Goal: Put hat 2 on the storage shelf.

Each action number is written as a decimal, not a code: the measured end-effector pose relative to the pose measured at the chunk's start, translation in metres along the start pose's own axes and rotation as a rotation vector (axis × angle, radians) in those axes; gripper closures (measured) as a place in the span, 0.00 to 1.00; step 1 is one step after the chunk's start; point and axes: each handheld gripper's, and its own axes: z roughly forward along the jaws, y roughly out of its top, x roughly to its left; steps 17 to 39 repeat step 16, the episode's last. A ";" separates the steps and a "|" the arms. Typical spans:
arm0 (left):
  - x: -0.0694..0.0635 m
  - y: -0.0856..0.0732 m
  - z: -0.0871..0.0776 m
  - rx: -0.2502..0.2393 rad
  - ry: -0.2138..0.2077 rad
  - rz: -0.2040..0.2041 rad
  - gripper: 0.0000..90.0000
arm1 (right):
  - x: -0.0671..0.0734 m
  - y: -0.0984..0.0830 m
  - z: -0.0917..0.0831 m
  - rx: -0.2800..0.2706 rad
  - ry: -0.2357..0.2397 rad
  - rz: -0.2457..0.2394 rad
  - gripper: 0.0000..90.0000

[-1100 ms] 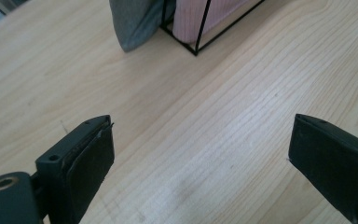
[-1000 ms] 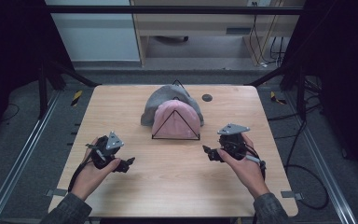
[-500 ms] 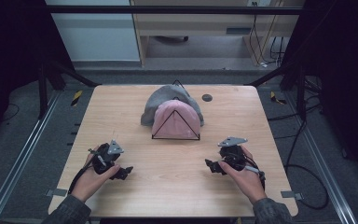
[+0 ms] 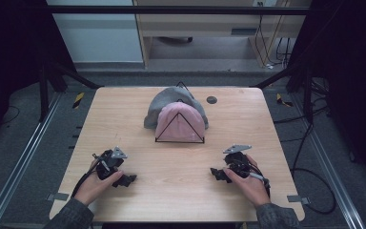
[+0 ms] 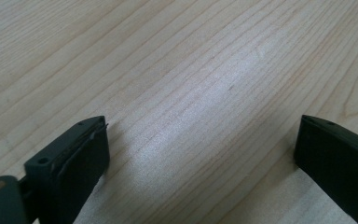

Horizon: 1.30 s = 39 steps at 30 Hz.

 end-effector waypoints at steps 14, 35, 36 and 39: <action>0.000 -0.005 0.001 -0.040 -0.006 0.000 0.00 | 0.009 -0.014 0.006 -0.075 -0.050 -0.066 0.03; 0.000 -0.005 0.001 -0.040 -0.006 0.001 0.00 | 0.009 -0.014 0.006 -0.080 -0.051 -0.068 0.03; 0.000 -0.005 0.001 -0.040 -0.006 0.001 0.00 | 0.009 -0.014 0.006 -0.080 -0.051 -0.068 0.03; 0.000 -0.005 0.001 -0.040 -0.006 0.001 0.00 | 0.009 -0.014 0.006 -0.080 -0.051 -0.068 0.03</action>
